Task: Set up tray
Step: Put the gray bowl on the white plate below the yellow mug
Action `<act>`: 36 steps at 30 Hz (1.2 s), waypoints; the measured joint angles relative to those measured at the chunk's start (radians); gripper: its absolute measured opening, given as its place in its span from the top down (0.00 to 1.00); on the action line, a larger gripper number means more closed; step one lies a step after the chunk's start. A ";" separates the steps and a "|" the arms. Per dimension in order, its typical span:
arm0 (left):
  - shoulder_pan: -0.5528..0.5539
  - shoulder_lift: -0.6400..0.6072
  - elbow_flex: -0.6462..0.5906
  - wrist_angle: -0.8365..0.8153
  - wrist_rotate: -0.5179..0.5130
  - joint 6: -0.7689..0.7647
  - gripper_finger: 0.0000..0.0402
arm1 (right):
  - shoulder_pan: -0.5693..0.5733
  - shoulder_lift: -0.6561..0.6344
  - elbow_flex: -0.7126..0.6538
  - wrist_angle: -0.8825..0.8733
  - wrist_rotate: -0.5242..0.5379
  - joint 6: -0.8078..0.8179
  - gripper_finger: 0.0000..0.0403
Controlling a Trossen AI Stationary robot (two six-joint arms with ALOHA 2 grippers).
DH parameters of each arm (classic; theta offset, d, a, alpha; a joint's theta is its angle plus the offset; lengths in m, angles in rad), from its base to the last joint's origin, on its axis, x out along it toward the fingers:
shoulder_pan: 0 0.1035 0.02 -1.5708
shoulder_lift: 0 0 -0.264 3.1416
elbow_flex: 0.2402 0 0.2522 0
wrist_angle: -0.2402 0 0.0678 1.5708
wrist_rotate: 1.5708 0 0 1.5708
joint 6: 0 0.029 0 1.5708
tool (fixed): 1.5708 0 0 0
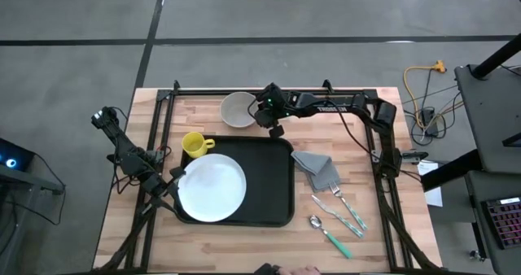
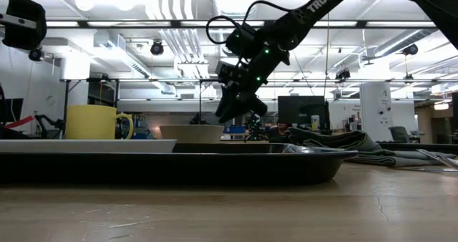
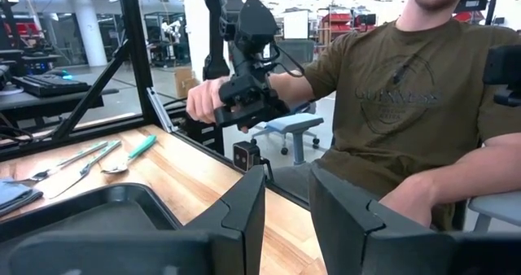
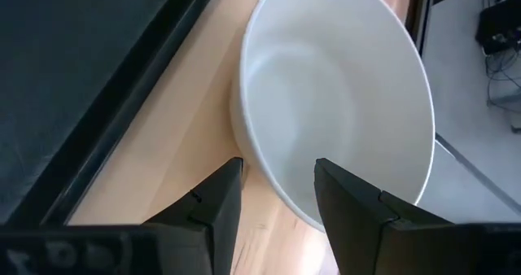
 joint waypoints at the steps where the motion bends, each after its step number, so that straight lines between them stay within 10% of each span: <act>1: 0.000 0.000 0.000 -0.001 0.000 0.000 0.80 | -0.001 0.003 0.000 0.001 -0.001 -0.003 0.64; 36: 0.000 0.000 0.000 -0.001 0.000 0.000 0.80 | -0.033 0.149 0.117 -0.082 -0.002 -0.033 0.64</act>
